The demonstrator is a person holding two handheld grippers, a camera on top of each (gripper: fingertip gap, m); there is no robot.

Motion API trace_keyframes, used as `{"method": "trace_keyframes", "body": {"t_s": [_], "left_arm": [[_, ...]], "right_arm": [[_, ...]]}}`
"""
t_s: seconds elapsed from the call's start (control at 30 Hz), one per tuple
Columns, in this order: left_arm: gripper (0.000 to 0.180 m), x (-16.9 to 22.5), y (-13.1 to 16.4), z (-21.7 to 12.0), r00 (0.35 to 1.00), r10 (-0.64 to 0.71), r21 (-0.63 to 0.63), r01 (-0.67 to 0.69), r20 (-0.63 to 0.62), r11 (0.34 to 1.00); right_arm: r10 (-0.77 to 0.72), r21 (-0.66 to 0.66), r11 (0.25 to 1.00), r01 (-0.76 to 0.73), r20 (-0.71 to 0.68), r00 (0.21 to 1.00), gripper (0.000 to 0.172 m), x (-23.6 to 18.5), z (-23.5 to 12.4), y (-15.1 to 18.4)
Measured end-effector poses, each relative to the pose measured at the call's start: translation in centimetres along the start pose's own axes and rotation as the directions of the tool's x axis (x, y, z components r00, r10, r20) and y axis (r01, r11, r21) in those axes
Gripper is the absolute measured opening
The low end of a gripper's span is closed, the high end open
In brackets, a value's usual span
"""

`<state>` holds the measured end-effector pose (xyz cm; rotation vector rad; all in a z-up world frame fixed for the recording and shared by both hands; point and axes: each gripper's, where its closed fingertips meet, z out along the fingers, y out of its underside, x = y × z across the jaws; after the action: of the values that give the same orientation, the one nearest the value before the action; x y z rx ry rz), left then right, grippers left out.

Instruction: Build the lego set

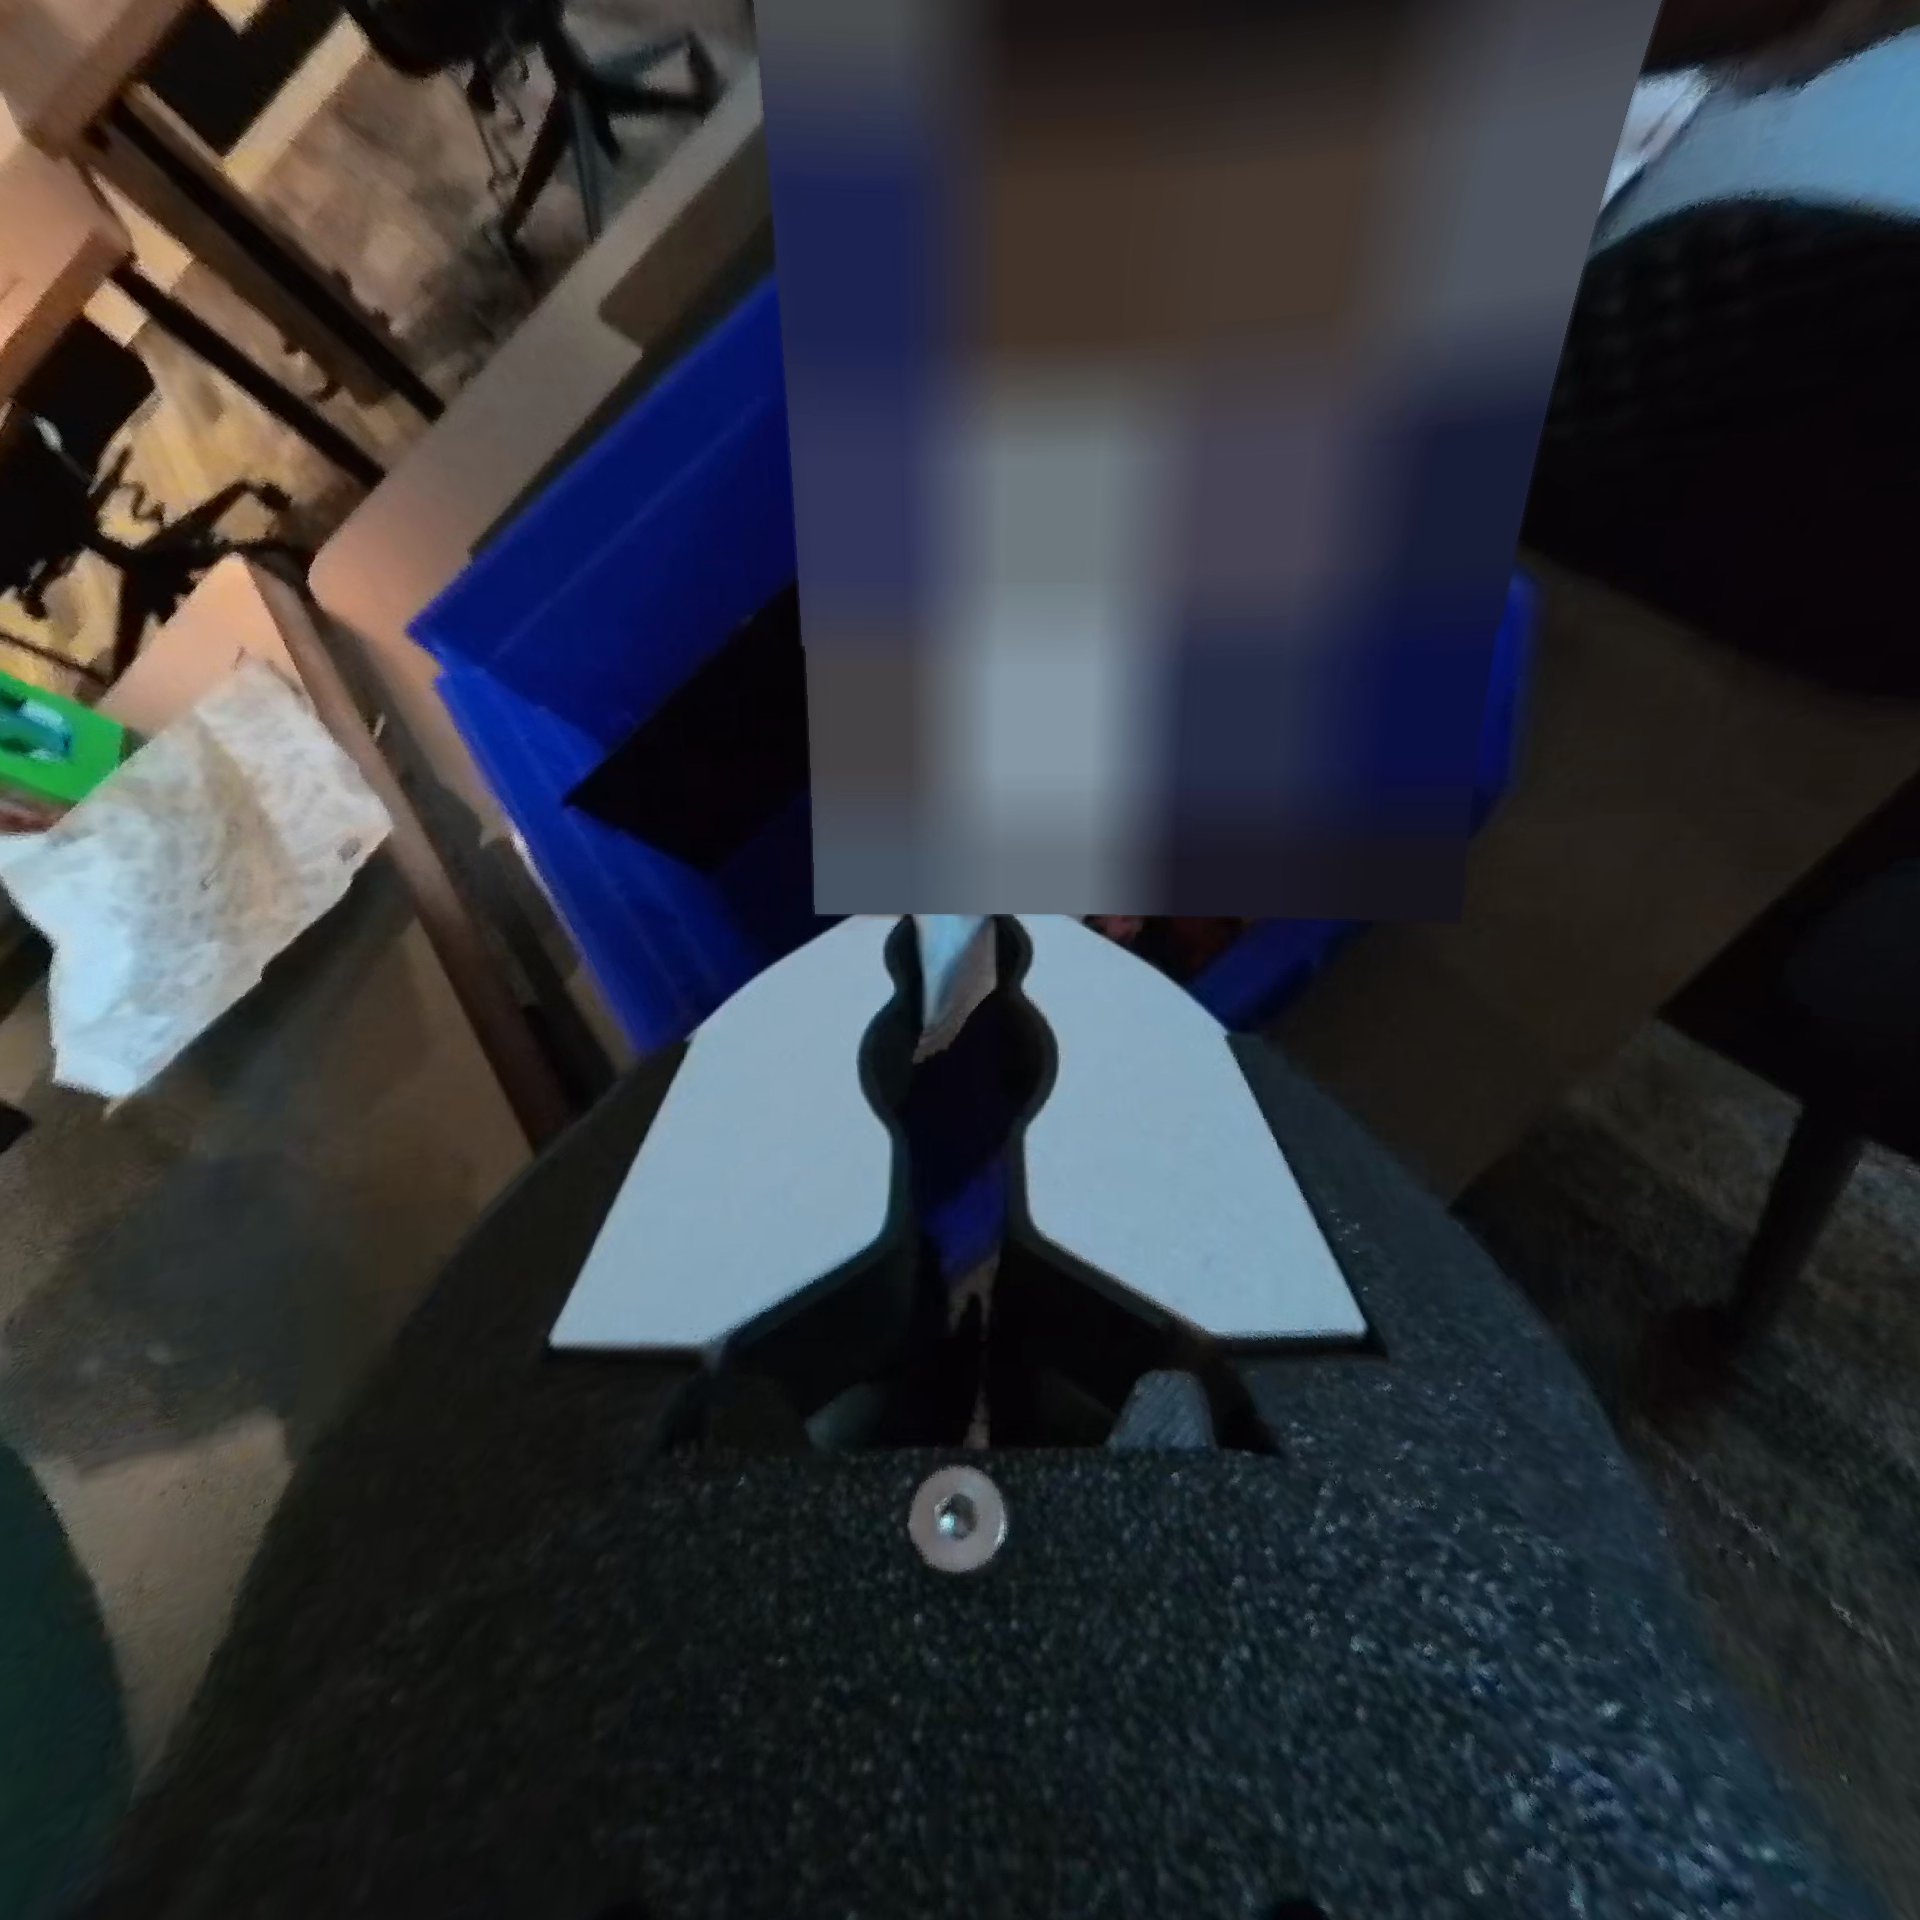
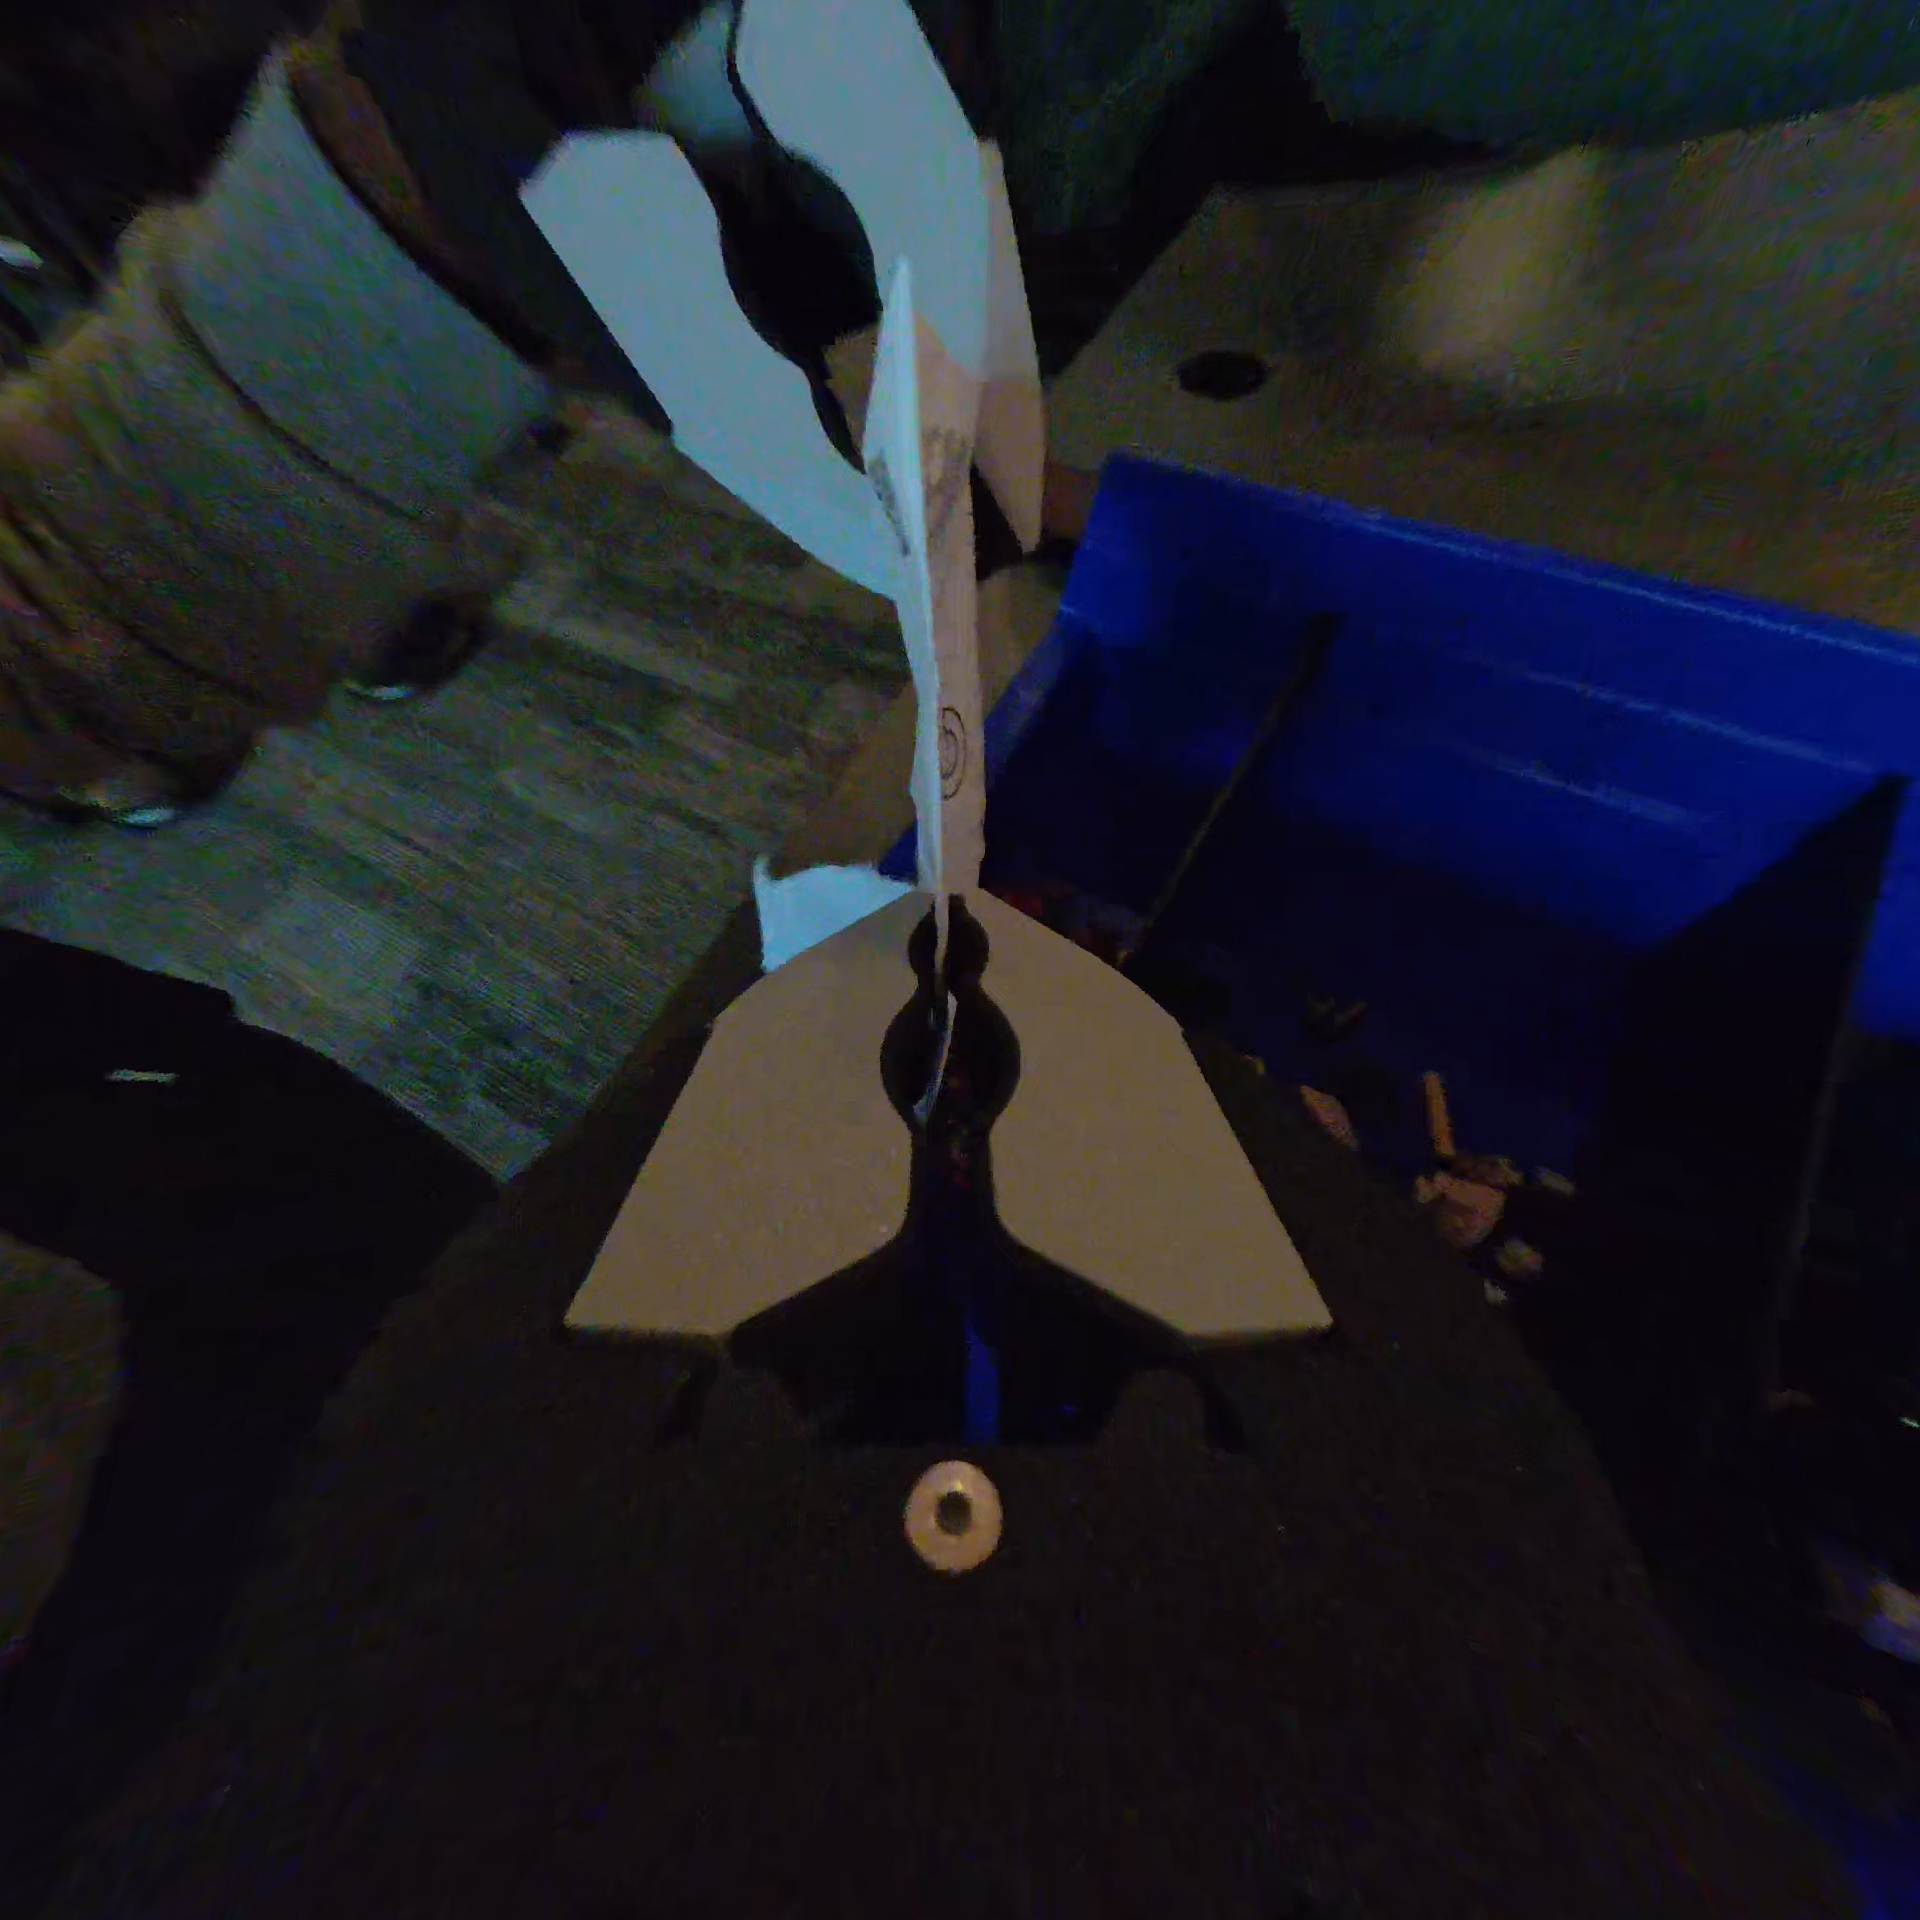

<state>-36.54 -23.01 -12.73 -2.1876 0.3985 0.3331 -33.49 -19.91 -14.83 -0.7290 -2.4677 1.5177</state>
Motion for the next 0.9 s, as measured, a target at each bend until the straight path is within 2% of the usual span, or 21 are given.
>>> {"method": "trace_keyframes", "body": {"t_s": [0.13,0.2,0.27,0.37,0.4,0.47,0.57,0.63,0.73,0.8,0.87,0.9], "left_arm": [[0.0,0.5,-0.7,-0.2,0.999,0.006,0.054,-0.004,-0.039,0.999],[0.0,1.0,-1.7,0.2,0.998,0.026,0.081,-0.021,-0.059,0.997],[0.0,2.0,-3.1,1.1,0.994,0.052,0.112,-0.041,-0.099,0.993],[0.0,0.5,-2.5,0.8,0.999,0.039,0.048,-0.038,-0.031,0.998],[0.0,-0.5,-1.4,0.3,0.999,0.03,-0.008,-0.03,0.026,1.0],[0.0,-0.3,-1.8,-0.3,1.0,0.0,0.062,0.0,0.004,0.998],[0.0,0.1,-1.6,0.7,0.998,0.058,0.008,-0.058,0.038,0.998],[0.0,1.1,-2.6,1.9,0.998,0.063,0.037,-0.063,0.007,0.997],[0.0,0.5,-2.6,1.8,0.994,0.086,0.026,-0.088,0.061,0.996],[0.001,-0.8,-2.9,0.4,0.991,0.037,0.095,-0.049,0.13,0.994],[0.006,-1.1,-4.2,-0.9,0.988,-0.03,0.215,-0.004,0.154,0.977],[0.013,-1.2,-4.5,-1.3,0.985,-0.041,0.229,0.002,0.168,0.973]], "right_arm": [[0.084,0.079,0.993,-0.087,0.035,0.996,0.0,0.6,-0.8,-0.5],[0.1,0.058,0.993,-0.102,0.033,0.994,0.0,0.5,-0.6,-0.4],[0.039,-0.012,0.999,-0.039,0.005,0.999,0.0,0.0,-0.1,-0.1],[0.03,-0.001,1.0,-0.03,-0.029,0.999,0.0,0.4,-1.0,-0.3],[0.05,0.033,0.998,-0.05,-0.019,0.999,0.0,0.6,-1.7,-0.7],[0.066,0.059,0.996,-0.066,0.005,0.998,0.0,0.5,-2.3,-1.3],[0.031,0.0,1.0,-0.031,0.001,1.0,0.0,-0.1,-1.3,-1.0],[0.009,-0.006,1.0,-0.009,0.031,0.999,0.0,-1.2,-0.5,-1.3],[-0.061,-0.012,0.998,0.061,-0.096,0.994,0.0,0.2,-1.6,-0.9],[-0.163,0.034,0.984,0.174,-0.204,0.965,0.0,0.7,-3.8,-1.7],[-0.324,0.03,0.935,0.354,-0.335,0.885,0.0,0.6,-6.1,-2.8],[-0.398,-0.015,0.904,0.428,-0.395,0.828,0.0,0.5,-7.0,-2.8]]}}
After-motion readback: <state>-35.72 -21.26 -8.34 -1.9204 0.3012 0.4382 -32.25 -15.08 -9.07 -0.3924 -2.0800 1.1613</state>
